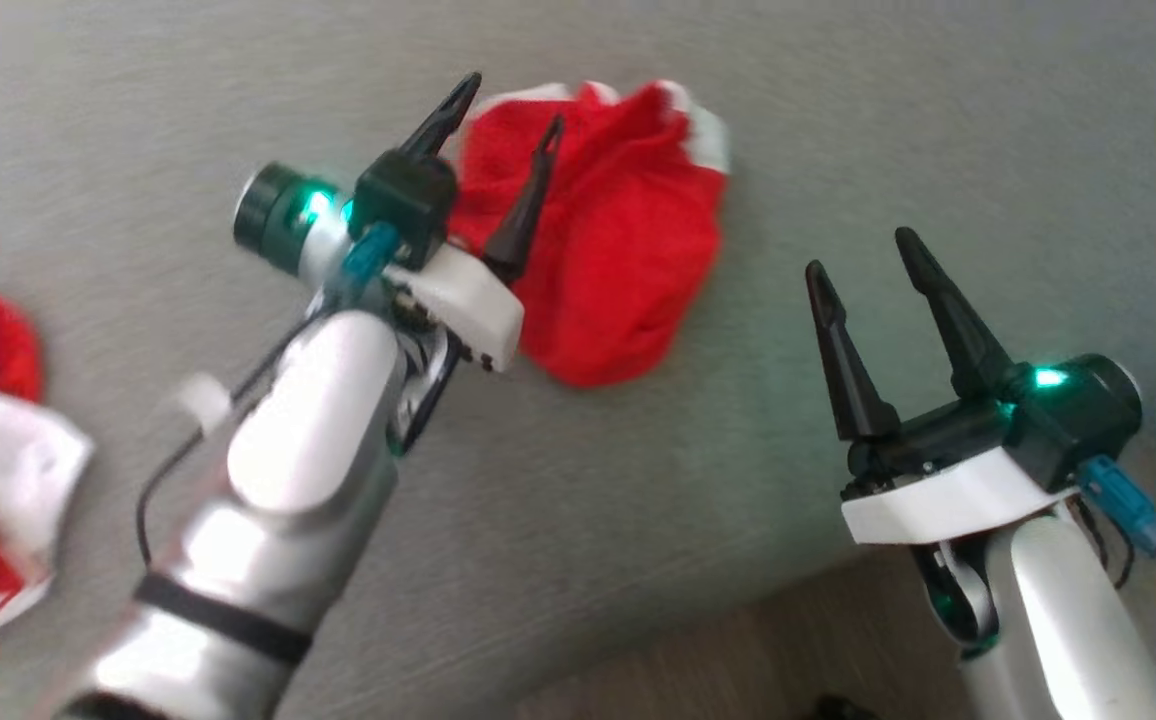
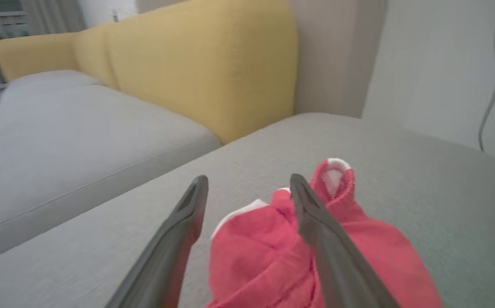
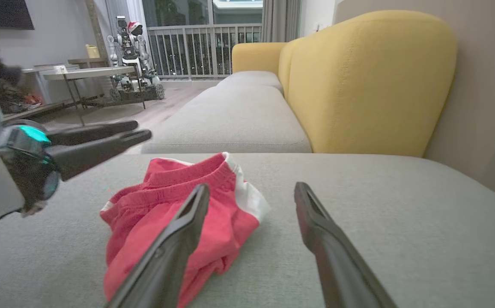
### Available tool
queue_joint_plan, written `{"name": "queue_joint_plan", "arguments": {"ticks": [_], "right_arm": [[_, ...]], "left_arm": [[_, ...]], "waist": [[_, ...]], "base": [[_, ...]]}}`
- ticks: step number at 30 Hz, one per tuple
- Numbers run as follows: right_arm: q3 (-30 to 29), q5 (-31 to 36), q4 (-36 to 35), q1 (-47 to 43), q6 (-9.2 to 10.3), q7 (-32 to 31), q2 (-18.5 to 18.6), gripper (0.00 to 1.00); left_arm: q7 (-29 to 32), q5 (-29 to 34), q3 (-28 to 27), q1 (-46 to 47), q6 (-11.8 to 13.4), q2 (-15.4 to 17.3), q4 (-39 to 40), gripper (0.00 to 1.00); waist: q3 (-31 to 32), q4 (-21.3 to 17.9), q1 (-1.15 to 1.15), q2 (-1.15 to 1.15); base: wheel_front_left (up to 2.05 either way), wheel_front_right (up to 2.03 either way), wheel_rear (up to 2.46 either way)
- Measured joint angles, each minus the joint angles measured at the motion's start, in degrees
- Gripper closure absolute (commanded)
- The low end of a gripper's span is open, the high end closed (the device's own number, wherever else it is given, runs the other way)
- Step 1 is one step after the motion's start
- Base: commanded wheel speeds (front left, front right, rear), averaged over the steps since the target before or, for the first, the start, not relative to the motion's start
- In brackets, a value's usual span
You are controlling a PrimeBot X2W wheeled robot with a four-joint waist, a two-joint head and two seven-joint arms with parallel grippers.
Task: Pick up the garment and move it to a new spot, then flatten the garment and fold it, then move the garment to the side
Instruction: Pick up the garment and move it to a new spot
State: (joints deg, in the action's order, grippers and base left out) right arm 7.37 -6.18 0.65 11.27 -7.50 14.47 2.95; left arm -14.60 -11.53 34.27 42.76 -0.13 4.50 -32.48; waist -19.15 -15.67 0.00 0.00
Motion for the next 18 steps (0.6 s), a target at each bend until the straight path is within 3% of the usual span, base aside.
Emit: {"name": "queue_joint_plan", "arguments": {"ticks": [6,12,18], "right_arm": [[-1.3,1.3,2.7,-0.3,0.0,0.0,0.0,0.0],[-4.0,2.8,4.5,-2.4,0.0,0.0,0.0,0.0],[-6.9,3.6,5.1,-6.9,0.0,0.0,0.0,0.0]], "left_arm": [[-0.1,-0.8,-6.0,-12.2,5.4,-0.3,10.2,0.0],[-0.1,0.0,-9.1,-23.5,8.2,-0.6,18.5,0.0],[-0.1,1.4,-12.9,-33.4,11.8,-1.0,27.1,0.0]], "waist": [[3.4,7.5,0.0,0.0],[7.6,14.3,0.0,0.0],[12.7,18.5,0.0,0.0]], "base": [[0.0,0.0,0.0],[0.0,0.0,0.0],[0.0,0.0,0.0]]}}
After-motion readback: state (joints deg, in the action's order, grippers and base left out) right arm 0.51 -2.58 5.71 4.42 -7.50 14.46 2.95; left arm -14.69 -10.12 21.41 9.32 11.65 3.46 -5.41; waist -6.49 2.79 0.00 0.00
